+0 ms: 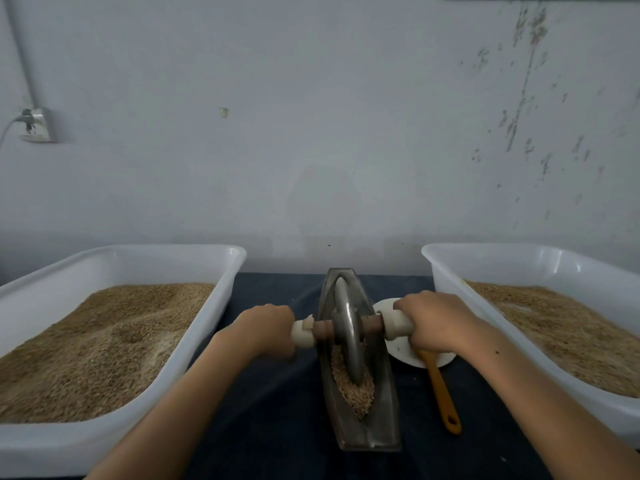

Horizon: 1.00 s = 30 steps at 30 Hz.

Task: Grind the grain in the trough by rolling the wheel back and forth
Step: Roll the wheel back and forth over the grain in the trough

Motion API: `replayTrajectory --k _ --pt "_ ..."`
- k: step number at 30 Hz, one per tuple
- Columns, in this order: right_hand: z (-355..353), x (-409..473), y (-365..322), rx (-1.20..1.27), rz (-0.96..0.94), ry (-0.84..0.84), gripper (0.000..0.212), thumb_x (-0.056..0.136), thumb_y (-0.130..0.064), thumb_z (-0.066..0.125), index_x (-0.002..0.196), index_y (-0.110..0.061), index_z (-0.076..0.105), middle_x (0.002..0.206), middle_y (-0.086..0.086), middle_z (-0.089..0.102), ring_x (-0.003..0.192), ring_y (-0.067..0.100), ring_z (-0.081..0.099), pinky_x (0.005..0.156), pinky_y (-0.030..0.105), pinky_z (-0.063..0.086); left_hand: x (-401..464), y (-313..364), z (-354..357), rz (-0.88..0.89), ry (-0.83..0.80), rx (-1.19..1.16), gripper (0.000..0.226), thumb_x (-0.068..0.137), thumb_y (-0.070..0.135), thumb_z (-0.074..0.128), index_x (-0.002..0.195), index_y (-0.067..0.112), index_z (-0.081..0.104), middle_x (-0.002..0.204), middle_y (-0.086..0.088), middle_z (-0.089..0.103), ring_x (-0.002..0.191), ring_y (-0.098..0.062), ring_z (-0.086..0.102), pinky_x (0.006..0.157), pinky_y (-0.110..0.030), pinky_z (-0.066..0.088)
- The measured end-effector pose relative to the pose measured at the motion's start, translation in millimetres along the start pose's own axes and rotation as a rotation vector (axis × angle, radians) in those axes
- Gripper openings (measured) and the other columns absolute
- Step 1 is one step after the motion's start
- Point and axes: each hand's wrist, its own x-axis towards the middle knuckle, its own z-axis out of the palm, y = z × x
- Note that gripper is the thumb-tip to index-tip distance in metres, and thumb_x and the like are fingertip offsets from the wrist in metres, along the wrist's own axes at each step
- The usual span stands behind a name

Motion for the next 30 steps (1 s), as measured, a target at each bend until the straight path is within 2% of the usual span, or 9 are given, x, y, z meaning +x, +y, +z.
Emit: replayTrajectory --k 4,6,8,11,14,18,22,25,30 --pt "-1.7 -2.4 -1.6 0.0 0.009 -0.001 0.028 0.087 -0.015 0.057 0.113 -0.023 0.056 0.107 0.001 0.063 0.094 0.017 0.059 0.073 0.026 0.04 1.4 0.5 1.1 -0.014 0.01 0.009 0.036 0.077 0.033 0.072 0.107 0.018 0.058 0.088 0.004 0.056 0.086 -0.016 0.059 0.081 -0.032 0.05" --pt "5.2 -2.7 -1.6 0.035 0.017 0.07 0.021 0.088 -0.017 0.057 0.106 -0.026 0.054 0.103 -0.001 0.063 0.091 0.016 0.058 0.076 0.026 0.039 0.7 3.5 3.1 -0.02 0.103 0.054 0.031 0.08 0.033 0.069 0.105 0.02 0.057 0.091 0.004 0.059 0.085 -0.015 0.058 0.076 -0.029 0.048" --pt "16.2 -1.6 -1.1 0.055 0.019 0.217 0.015 0.089 -0.018 0.056 0.095 -0.029 0.047 0.097 -0.005 0.06 0.088 0.015 0.055 0.08 0.028 0.038 0.2 7.7 6.9 -0.019 0.253 0.099 0.023 0.084 0.031 0.063 0.103 0.022 0.056 0.096 0.003 0.062 0.084 -0.015 0.058 0.071 -0.027 0.043" --pt "32.3 5.0 0.5 0.05 0.02 0.394 0.016 0.09 -0.017 0.055 0.092 -0.029 0.045 0.097 -0.009 0.059 0.09 0.014 0.052 0.086 0.03 0.038 0.7 12.9 13.4 -0.027 0.462 0.117 0.014 0.09 0.029 0.055 0.101 0.022 0.05 0.096 0.003 0.062 0.077 -0.014 0.054 0.066 -0.026 0.038" --pt "34.8 8.0 1.4 0.042 0.011 0.43 0.017 0.089 -0.017 0.055 0.09 -0.03 0.045 0.096 -0.01 0.059 0.089 0.014 0.052 0.084 0.03 0.037 3.1 10.5 17.4 -0.014 0.513 0.098 0.014 0.091 0.031 0.054 0.1 0.022 0.048 0.096 0.004 0.063 0.073 -0.011 0.049 0.065 -0.024 0.037" --pt "24.1 4.9 1.9 0.031 -0.03 0.351 0.021 0.087 -0.015 0.056 0.088 -0.03 0.041 0.093 -0.007 0.058 0.087 0.016 0.052 0.077 0.03 0.032 2.7 6.7 16.3 0.001 0.426 0.048 0.014 0.089 0.033 0.058 0.099 0.024 0.052 0.097 0.005 0.063 0.076 -0.009 0.051 0.069 -0.023 0.039" --pt "7.1 0.5 4.3 0.047 -0.015 0.084 0.019 0.084 -0.016 0.059 0.095 -0.029 0.049 0.099 -0.002 0.062 0.088 0.016 0.056 0.072 0.027 0.039 -2.0 8.5 6.4 -0.007 0.258 0.098 0.023 0.084 0.03 0.063 0.105 0.021 0.058 0.1 0.002 0.064 0.088 -0.015 0.06 0.071 -0.026 0.042" --pt "0.0 -1.6 6.8 0.065 -0.006 -0.08 0.024 0.084 -0.018 0.06 0.107 -0.024 0.058 0.102 0.0 0.064 0.09 0.016 0.06 0.073 0.027 0.046 -4.6 10.5 -1.7 0.002 0.2 0.14 0.029 0.083 0.032 0.064 0.108 0.019 0.058 0.101 0.0 0.063 0.088 -0.016 0.06 0.073 -0.027 0.044" --pt "-1.0 -1.9 6.3 0.09 -0.008 -0.108 0.02 0.087 -0.018 0.06 0.105 -0.024 0.057 0.104 0.001 0.065 0.092 0.016 0.061 0.075 0.026 0.046 -6.0 12.1 -4.2 0.003 0.174 0.145 0.031 0.083 0.033 0.065 0.109 0.019 0.057 0.099 0.001 0.063 0.083 -0.014 0.056 0.073 -0.027 0.044"
